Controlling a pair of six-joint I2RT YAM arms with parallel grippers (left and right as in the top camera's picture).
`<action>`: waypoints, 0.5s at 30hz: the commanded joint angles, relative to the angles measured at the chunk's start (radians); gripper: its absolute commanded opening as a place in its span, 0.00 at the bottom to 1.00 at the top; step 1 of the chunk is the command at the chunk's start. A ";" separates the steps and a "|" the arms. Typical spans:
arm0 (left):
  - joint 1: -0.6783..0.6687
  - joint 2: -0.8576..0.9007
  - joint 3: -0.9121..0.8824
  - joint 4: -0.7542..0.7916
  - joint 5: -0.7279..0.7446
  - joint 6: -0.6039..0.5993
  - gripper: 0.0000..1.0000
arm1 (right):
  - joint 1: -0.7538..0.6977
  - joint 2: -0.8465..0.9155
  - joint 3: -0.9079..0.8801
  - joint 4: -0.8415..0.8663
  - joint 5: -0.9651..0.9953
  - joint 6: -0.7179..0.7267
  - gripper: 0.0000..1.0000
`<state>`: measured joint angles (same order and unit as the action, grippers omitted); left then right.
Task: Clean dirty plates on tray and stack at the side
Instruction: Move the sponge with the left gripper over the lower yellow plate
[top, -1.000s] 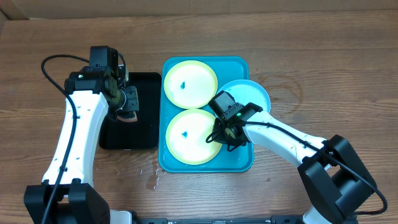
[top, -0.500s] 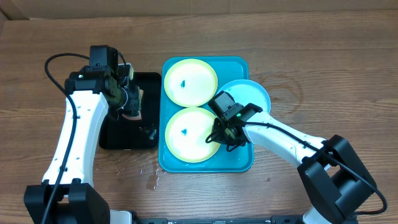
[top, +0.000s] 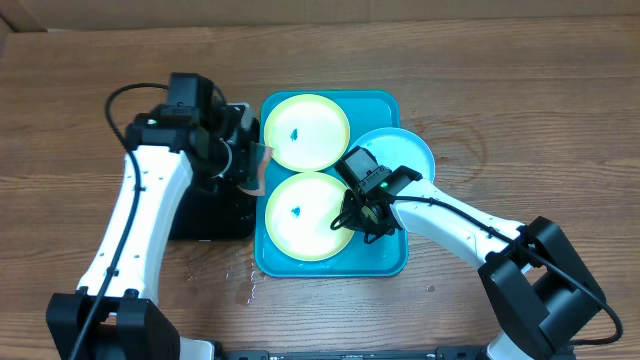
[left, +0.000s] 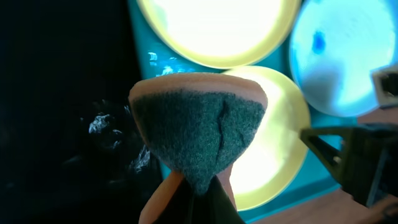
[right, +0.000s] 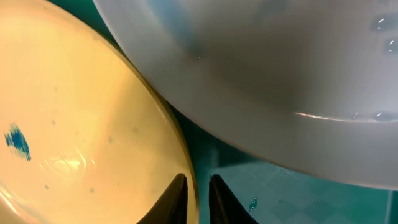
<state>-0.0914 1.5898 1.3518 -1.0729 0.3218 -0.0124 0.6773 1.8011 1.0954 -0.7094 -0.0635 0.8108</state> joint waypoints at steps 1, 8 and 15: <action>-0.052 -0.008 -0.031 0.019 0.050 0.027 0.04 | 0.002 -0.002 -0.008 0.003 0.002 0.004 0.15; -0.154 -0.008 -0.172 0.151 0.049 -0.050 0.04 | 0.002 -0.002 -0.008 0.003 0.002 0.004 0.10; -0.224 -0.008 -0.265 0.278 0.033 -0.105 0.04 | 0.002 -0.002 -0.008 0.003 0.002 0.004 0.08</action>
<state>-0.2985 1.5898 1.1061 -0.8204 0.3450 -0.0792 0.6777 1.8011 1.0954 -0.7078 -0.0639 0.8116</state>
